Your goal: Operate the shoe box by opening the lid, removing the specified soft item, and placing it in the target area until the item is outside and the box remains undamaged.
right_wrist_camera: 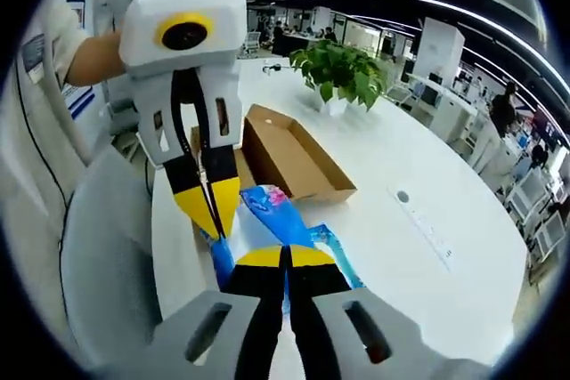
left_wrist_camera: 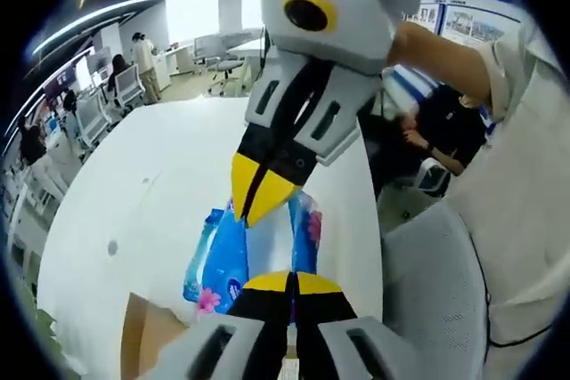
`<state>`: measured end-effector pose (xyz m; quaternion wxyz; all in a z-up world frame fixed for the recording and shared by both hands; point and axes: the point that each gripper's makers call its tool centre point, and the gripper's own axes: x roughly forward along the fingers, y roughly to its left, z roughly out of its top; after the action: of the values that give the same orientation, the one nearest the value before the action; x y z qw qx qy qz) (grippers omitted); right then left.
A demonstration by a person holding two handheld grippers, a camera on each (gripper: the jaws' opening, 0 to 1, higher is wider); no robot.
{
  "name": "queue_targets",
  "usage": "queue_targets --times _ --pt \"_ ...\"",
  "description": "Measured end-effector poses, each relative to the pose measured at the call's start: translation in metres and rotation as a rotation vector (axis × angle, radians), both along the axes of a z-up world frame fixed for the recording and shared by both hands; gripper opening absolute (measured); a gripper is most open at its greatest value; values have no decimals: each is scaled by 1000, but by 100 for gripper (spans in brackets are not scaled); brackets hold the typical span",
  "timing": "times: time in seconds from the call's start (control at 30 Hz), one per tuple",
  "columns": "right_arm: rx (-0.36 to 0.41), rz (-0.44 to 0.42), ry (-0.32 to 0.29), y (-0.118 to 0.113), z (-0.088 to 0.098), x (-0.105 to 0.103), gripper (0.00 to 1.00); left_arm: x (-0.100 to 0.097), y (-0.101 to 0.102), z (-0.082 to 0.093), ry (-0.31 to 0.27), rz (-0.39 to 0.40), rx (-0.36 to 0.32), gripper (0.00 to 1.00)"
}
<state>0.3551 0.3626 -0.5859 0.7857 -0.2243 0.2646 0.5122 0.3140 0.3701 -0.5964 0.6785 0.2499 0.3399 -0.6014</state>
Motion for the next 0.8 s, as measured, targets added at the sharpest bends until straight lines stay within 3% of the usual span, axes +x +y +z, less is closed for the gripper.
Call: queue_targets --times 0.8 --pt "-16 -26 -4 -87 -8 21 0 22 -87 -9 7 -86 -13 0"
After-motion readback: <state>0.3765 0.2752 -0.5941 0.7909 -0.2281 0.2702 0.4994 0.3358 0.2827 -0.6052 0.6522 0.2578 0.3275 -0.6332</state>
